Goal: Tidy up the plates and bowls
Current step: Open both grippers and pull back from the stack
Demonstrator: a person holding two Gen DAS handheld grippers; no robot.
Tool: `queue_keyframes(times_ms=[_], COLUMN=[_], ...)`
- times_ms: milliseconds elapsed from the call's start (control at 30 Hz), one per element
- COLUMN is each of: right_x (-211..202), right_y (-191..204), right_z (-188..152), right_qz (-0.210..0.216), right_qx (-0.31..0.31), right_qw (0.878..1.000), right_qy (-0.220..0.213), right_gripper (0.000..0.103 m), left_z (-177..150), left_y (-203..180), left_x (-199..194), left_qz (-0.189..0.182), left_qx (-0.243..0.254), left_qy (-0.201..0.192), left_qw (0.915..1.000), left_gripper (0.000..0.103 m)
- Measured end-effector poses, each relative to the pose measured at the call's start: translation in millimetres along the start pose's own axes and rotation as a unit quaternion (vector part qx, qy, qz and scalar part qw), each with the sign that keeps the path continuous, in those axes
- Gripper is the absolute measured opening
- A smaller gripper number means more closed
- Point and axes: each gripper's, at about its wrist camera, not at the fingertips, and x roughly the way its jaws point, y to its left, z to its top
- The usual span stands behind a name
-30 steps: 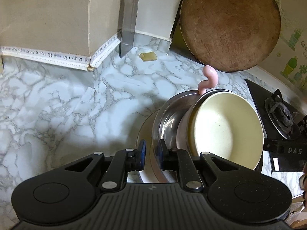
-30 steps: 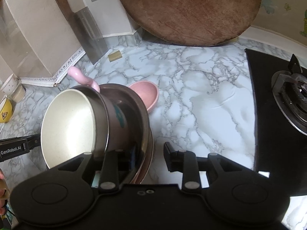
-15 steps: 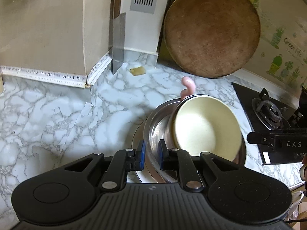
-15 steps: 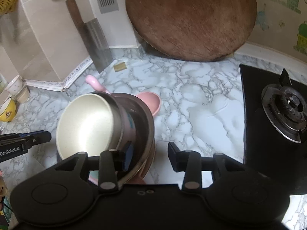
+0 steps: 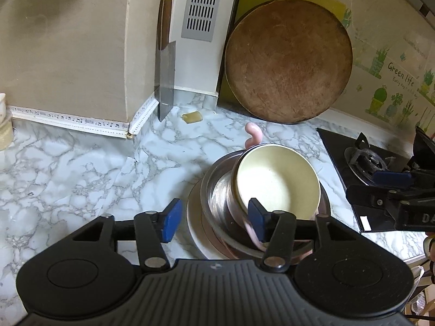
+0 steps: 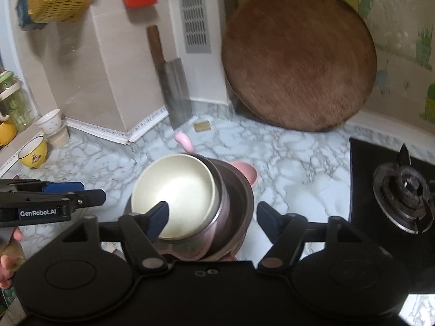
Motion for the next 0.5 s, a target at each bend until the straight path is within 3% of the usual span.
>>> queue_keyframes(times_ms=[200, 267, 500], right_x=[-19, -25, -45], right_y=[16, 21, 27], right_z=[-7, -9, -17], right_qz=[0.002, 0.002, -0.001], right_qx=[-0.028, -0.039, -0.046], right_qw=[0.999, 0.998, 0.995], right_qy=[-0.041, -0.055, -0.093], right_gripper=[0.095, 0.098, 0.102], left_z=[-6, -9, -17], left_y=[-2, -4, -11], left_x=[-20, -25, -45], left_qz=[0.002, 0.004, 0.001], left_qx=[0.001, 0.004, 0.014], left_qy=[-0.019, -0.026, -0.052], left_qw=[0.9998, 0.9996, 0.9985], left_gripper=[0.060, 0.069, 0.080])
